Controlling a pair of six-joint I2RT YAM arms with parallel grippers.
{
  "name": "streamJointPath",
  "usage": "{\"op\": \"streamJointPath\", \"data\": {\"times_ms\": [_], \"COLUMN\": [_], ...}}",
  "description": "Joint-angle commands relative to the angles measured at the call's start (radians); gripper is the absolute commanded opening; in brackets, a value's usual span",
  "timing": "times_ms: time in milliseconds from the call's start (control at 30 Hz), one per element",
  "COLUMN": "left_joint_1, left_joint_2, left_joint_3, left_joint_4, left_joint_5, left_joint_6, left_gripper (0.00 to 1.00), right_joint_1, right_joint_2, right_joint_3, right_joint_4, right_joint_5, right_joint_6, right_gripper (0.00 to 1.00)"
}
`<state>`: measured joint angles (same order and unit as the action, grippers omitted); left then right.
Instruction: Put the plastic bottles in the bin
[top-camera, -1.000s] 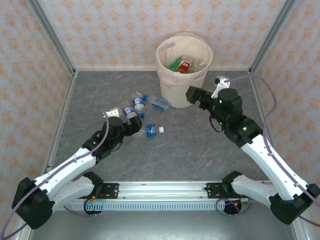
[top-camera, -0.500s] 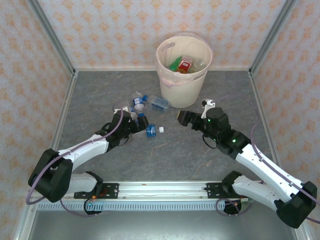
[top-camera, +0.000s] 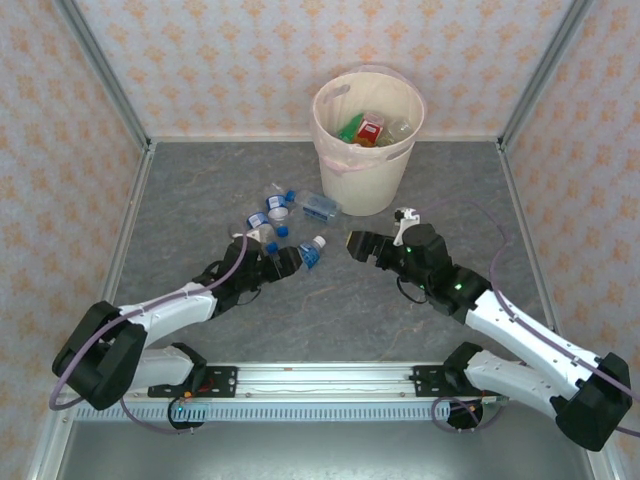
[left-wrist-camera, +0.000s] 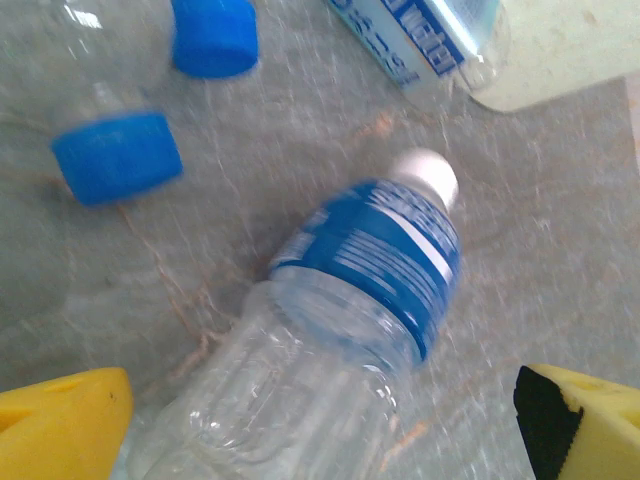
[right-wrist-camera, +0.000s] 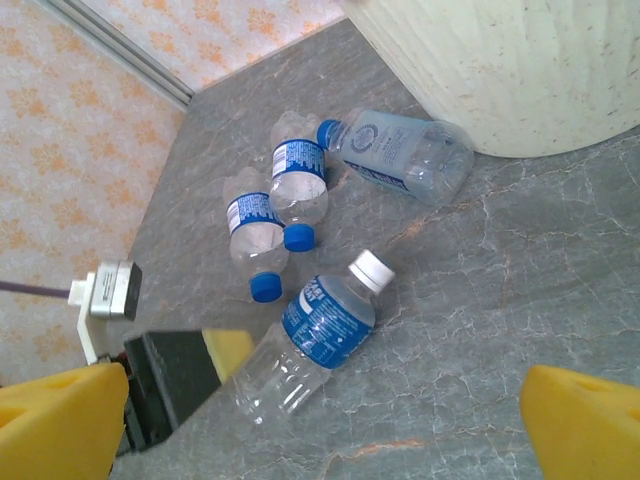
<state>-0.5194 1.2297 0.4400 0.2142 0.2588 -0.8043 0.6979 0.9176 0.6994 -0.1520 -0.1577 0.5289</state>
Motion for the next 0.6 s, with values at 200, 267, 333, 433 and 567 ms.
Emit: {"op": "streamJointPath", "data": {"times_ms": [200,267,333,433,567], "left_joint_1": [-0.099,-0.100,-0.105,-0.133,-0.168], "left_joint_2": [-0.089,-0.072,-0.041,0.013,0.084], "left_joint_3": [-0.034,-0.024,-0.006,0.025,0.080], "left_joint_4": [0.017,-0.027,-0.061,-0.079,-0.116], "left_joint_5": [-0.045,-0.092,-0.116,-0.153,-0.220], "left_joint_6": [-0.044,-0.023,-0.010,-0.008,-0.008], "left_gripper": [0.99,0.99,0.99,0.99,0.98], "right_joint_1": [0.005,0.005,0.005,0.005,0.005], "right_joint_2": [-0.003,-0.008,-0.012,-0.018,-0.032], "right_joint_3": [-0.037,-0.040,-0.039,-0.041,-0.050], "right_joint_4": [0.035,0.038,0.036,0.030,0.025], "right_joint_5": [0.025,0.027,0.033,0.038,0.043], "right_joint_6": [0.038,0.042,0.043,0.046,0.047], "right_gripper": [1.00,1.00,1.00,1.00,1.00]}}
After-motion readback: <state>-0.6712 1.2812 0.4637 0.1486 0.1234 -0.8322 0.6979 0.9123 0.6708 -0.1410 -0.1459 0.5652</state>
